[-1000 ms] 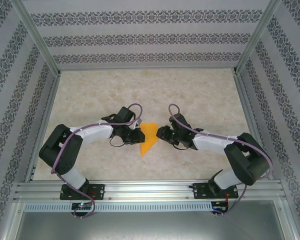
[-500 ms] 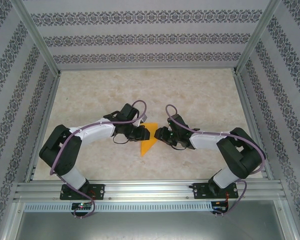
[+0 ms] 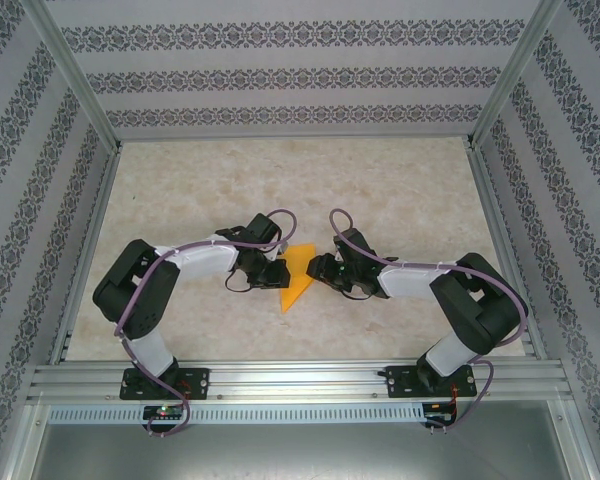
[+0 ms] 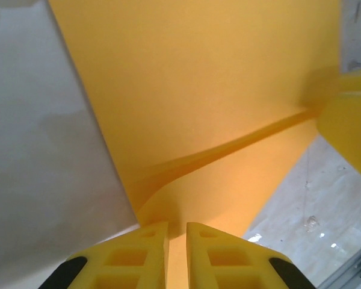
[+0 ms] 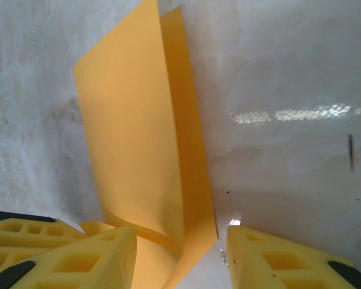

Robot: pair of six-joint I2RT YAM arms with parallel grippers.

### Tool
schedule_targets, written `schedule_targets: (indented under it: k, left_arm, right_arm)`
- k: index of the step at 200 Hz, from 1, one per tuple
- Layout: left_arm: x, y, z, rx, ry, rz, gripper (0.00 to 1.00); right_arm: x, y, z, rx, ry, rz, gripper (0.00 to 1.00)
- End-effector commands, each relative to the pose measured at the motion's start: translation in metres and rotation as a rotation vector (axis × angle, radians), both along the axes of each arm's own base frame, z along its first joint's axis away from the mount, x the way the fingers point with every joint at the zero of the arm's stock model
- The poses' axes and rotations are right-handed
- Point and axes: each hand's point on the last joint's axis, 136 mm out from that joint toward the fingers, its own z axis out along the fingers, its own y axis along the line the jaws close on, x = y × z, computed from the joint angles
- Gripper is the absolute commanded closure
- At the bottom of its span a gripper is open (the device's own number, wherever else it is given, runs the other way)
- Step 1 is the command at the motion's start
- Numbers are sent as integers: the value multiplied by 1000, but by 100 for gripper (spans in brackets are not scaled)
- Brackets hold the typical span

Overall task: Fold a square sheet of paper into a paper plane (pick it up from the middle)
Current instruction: Fourth fold the wing at the center of the table.

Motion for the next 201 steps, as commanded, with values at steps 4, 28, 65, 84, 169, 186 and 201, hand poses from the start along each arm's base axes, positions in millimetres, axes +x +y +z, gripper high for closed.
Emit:
schedule_targets:
  k: [4,28,65,84,169,186,201]
  left_arm:
    - [1,1,-6,32,-15,-27,83]
    - [-1,1,-9,34,-10,-28,83]
    - [-1,2,-12,38,-8,-27,83]
    - [-1,2,-14,40,-4,-28,84]
    - [0,3,6,6,-64,-25,78]
    - [-3,6,17,-5,-99,-27,70]
    - [-9,9,24,-3,-133,-35,61]
  right_arm:
    - [2,8,2,34,-7,12,56]
    - [3,12,5,51,-12,27,56]
    - [2,26,11,74,-31,74,59]
    - [2,31,12,77,-33,93,62]
    - [1,36,2,43,-12,116,88]
    - [4,34,4,51,-15,82,93]
    - [4,35,6,67,-17,48,95]
